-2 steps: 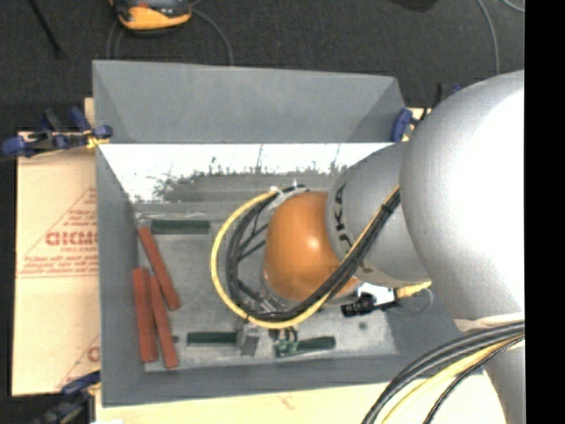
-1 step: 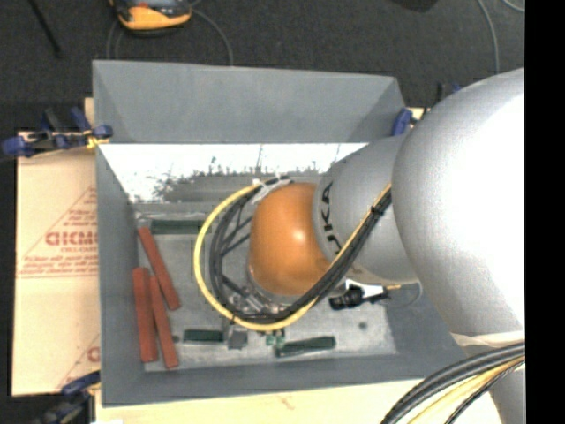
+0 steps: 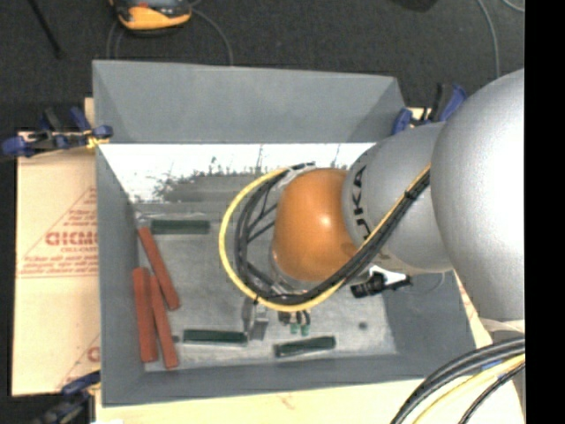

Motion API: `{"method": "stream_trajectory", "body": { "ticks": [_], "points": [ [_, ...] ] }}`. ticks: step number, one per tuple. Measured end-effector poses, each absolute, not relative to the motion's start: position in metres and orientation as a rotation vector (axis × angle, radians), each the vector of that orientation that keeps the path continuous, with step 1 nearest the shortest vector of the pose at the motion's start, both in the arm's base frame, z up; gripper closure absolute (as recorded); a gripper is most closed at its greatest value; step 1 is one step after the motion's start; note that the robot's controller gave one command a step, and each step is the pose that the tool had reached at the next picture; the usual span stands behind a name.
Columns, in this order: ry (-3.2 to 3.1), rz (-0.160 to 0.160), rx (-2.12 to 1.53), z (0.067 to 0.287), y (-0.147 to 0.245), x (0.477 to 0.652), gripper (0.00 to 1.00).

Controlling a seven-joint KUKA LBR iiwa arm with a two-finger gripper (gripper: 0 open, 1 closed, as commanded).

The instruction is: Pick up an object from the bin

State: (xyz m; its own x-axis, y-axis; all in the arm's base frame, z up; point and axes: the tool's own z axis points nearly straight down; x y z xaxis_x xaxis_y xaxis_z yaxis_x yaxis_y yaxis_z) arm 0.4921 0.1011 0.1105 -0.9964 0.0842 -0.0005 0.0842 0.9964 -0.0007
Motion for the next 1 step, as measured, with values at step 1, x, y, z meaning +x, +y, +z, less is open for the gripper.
{"method": "stream_trajectory", "body": {
  "ticks": [1],
  "points": [
    [3.134,0.004,-0.029,0.0711,0.1503,0.4823,0.0]
  ]
}}
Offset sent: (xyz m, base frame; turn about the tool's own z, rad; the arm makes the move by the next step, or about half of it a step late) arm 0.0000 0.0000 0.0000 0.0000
